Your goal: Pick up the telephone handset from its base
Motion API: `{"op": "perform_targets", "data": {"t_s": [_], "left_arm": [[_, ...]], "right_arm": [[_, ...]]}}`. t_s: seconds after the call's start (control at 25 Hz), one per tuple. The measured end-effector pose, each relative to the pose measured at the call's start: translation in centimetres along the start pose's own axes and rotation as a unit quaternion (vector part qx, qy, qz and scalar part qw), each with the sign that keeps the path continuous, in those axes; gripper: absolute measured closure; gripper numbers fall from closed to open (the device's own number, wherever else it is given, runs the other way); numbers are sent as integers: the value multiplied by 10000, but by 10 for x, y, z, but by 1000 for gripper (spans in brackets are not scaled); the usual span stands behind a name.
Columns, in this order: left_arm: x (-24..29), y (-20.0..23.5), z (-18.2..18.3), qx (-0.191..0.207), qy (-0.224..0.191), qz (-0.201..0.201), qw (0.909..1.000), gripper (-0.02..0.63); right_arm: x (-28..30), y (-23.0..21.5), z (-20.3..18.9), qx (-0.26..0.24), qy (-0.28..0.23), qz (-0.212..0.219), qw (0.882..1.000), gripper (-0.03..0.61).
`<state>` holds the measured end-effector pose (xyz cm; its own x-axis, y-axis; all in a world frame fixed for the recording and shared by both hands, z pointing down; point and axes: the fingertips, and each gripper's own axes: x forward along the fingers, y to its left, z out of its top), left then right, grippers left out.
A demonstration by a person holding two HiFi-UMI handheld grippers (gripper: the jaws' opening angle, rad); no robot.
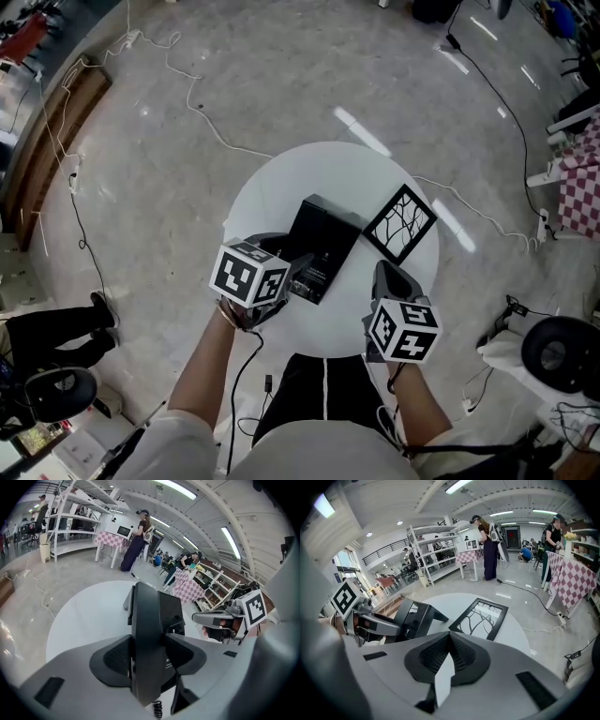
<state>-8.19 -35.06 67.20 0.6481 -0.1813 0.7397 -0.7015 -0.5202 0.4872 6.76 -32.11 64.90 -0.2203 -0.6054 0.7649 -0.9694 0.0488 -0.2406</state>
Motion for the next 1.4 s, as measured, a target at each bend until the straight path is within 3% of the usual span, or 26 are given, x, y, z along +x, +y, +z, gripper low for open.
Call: {"op": "perform_targets", "data": {"t_s": [0.16,0.44,0.68,0.96,1.4], "left_arm": [[-4,2,-3,-52,43,98,9999,415],[-7,2,-2,16,31,296,9996,417],[-8,-3,-10,-94,27,146,9998,419],[-18,-3,-11,-395,-279,62,9988,419],[-38,-16,-3,-348,-611,124,9974,419]], "right_arm": [[0,1,-1,-2,-9,6,10000,557],[-2,4,-5,12,15,12,10000,557],[-6,-1,-5,55,-13,-9,10000,557],[-8,-3,-9,63,-32,22,10000,557],[-18,7,-2,-24,-170,106,9998,556]]}}
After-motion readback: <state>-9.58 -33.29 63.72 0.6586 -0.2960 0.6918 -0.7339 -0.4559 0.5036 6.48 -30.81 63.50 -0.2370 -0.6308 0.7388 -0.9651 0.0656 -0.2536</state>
